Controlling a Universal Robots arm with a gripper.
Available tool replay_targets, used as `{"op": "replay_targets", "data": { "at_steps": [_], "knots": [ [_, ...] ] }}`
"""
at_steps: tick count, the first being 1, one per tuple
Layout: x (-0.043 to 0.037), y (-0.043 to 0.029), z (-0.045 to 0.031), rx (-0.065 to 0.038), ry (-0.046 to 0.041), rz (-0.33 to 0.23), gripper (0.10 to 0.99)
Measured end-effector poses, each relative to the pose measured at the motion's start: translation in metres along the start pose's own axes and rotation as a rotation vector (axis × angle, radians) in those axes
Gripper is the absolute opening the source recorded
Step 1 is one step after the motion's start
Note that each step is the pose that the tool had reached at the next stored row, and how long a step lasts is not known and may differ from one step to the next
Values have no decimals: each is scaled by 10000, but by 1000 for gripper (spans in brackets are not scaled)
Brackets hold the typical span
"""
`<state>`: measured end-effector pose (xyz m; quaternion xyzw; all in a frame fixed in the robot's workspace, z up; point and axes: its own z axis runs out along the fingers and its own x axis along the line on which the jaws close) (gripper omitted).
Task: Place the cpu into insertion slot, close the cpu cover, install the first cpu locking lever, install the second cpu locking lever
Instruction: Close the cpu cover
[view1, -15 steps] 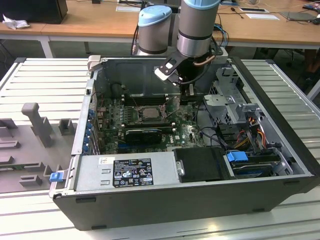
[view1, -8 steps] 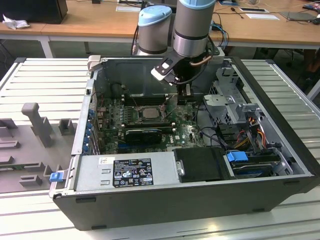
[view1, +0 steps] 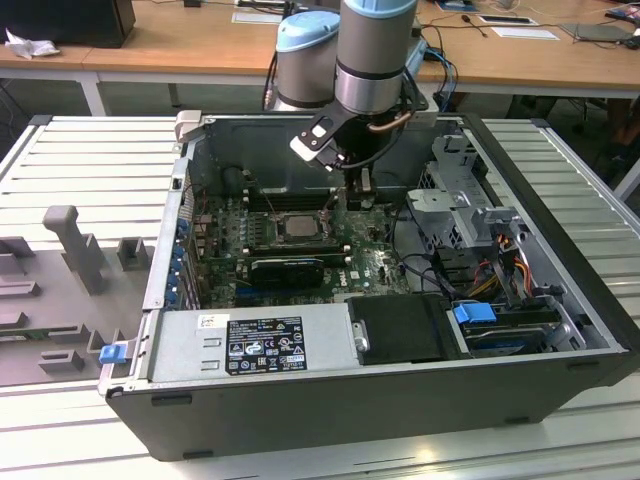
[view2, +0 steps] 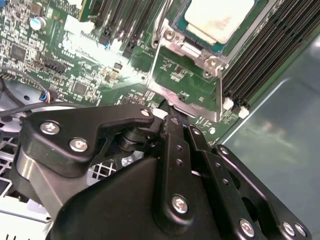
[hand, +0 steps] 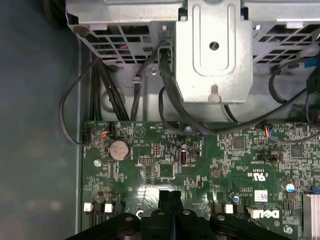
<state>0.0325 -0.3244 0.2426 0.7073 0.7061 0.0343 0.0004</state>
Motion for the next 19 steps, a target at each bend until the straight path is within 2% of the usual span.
{"op": "replay_targets", "data": {
  "at_steps": [13,19],
  "knots": [
    [0,-308,-11,-1,2,0,106],
    [-6,-378,99,1,1,-19,106]
  ]
}}
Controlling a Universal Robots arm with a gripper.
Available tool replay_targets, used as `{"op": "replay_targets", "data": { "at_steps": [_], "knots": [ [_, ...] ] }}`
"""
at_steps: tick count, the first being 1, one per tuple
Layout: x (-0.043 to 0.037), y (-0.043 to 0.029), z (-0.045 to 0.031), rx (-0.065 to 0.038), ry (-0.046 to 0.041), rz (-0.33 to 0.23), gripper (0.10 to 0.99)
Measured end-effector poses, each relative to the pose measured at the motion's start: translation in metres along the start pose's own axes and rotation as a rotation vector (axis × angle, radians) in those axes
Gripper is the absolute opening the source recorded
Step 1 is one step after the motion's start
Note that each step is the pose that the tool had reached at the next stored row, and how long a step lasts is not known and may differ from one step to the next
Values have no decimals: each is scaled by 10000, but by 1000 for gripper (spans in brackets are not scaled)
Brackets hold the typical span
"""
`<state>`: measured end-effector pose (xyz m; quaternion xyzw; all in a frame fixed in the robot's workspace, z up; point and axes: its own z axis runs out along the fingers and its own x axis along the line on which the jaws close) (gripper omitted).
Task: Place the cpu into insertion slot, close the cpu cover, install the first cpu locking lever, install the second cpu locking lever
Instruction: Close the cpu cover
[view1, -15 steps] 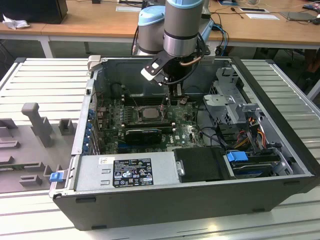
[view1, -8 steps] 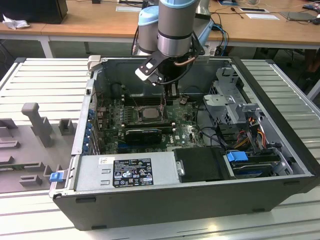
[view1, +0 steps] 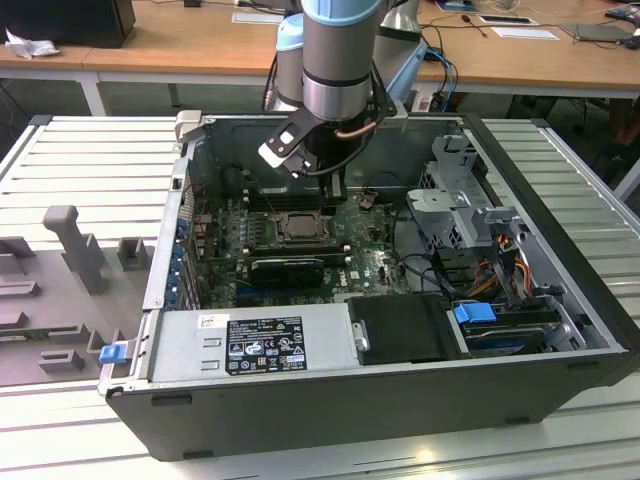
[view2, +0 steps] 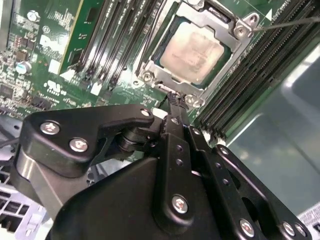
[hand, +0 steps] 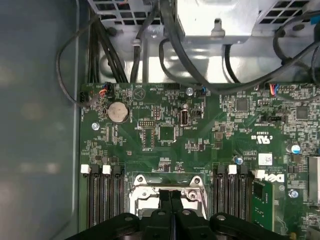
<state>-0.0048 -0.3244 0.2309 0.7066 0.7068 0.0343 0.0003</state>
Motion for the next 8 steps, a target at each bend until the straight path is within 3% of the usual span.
{"op": "replay_targets", "data": {
  "at_steps": [8],
  "knots": [
    [-1,-276,19,5,47,-63,106]
  ]
}}
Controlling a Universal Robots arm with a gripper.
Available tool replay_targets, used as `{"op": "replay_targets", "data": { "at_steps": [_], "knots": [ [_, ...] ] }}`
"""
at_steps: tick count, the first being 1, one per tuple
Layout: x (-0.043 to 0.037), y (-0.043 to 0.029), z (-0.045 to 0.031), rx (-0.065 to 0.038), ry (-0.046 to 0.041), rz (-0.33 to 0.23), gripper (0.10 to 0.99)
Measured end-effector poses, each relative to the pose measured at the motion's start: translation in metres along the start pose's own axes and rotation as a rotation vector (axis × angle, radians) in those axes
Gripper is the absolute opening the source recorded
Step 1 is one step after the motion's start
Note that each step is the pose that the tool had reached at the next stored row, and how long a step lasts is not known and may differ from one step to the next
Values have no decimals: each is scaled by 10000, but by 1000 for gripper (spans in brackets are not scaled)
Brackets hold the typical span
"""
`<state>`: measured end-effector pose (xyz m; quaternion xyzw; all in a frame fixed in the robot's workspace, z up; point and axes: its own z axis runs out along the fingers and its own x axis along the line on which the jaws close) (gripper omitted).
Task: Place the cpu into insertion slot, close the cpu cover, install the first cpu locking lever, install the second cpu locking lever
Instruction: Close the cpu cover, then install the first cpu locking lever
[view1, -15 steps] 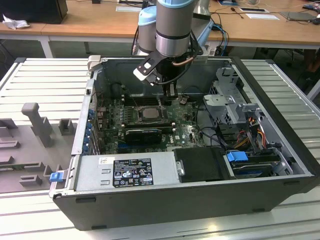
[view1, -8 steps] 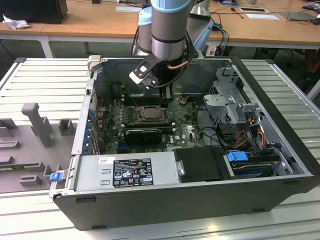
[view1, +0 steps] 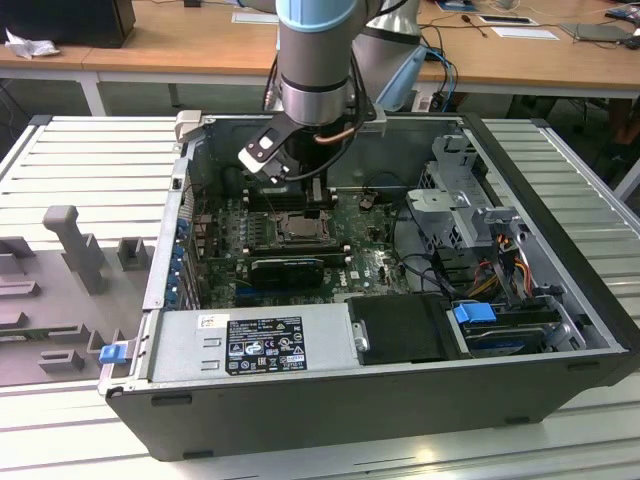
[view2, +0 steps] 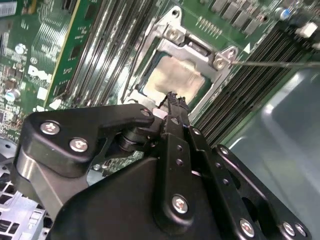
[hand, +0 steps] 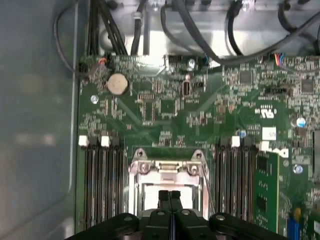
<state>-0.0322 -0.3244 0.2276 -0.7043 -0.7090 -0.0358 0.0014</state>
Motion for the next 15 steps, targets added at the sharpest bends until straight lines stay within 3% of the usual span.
{"op": "replay_targets", "data": {
  "at_steps": [4,10,15],
  "knots": [
    [1,-57,-3,0,5,1,106],
    [0,-85,-8,1,5,-2,106],
    [5,-82,-89,0,5,1,106]
  ]
}}
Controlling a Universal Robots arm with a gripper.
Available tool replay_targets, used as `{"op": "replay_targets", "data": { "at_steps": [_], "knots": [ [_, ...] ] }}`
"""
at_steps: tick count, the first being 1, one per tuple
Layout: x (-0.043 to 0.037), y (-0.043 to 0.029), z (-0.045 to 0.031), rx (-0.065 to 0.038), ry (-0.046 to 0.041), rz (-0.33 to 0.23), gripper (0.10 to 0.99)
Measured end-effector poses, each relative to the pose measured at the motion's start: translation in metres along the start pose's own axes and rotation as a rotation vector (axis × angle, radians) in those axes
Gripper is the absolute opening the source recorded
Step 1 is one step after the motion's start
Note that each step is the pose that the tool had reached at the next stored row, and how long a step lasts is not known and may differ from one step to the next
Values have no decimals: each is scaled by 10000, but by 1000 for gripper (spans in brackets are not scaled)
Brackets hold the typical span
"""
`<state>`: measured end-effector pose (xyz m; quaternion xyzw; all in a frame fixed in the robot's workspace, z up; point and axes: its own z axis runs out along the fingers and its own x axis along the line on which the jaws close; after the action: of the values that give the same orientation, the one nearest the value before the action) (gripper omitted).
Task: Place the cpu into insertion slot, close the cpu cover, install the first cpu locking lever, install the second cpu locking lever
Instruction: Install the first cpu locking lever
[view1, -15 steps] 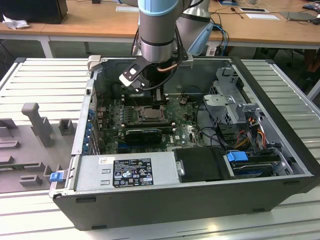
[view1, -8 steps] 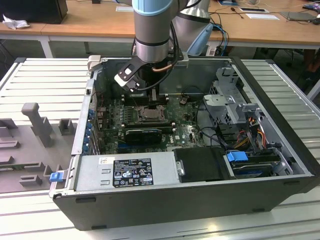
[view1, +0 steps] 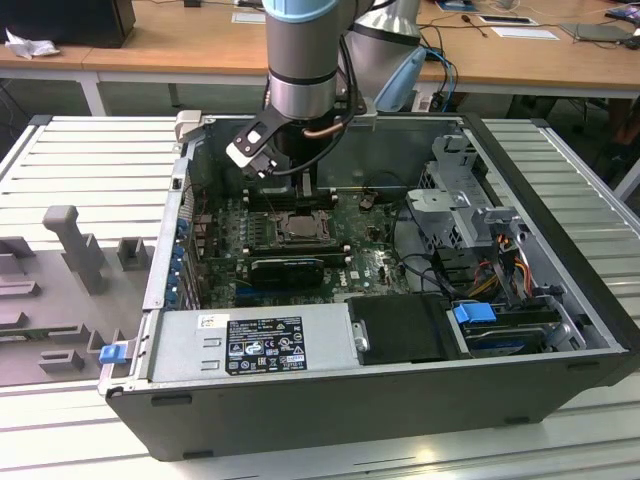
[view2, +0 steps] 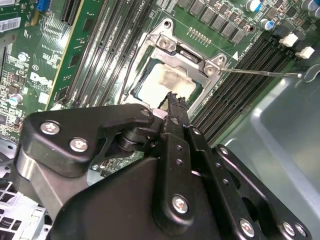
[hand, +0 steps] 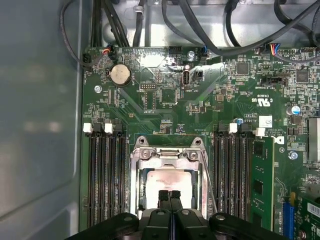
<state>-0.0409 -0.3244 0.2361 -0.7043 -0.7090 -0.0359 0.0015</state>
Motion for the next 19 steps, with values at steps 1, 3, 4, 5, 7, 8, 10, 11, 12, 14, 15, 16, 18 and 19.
{"op": "replay_targets", "data": {
  "at_steps": [1,3,4,5,7,8,10,11,12,14,15,16,18,19],
  "knots": [
    [1,0,-4,-1,1,0,106],
    [1,1,-7,-2,3,0,106],
    [1,0,-9,-1,2,0,106],
    [1,1,-16,0,0,0,106],
    [2,2,-32,0,1,0,106],
    [2,2,-40,0,0,0,106],
    [3,3,-56,0,0,0,106],
    [4,3,-67,-1,1,0,106],
    [4,4,-76,-1,1,0,106],
    [5,5,-101,0,0,0,106],
    [6,6,-116,0,1,0,106],
    [7,6,-129,0,0,1,106],
    [8,8,-158,0,-1,0,106],
    [9,8,-168,0,0,0,106]
  ]
}}
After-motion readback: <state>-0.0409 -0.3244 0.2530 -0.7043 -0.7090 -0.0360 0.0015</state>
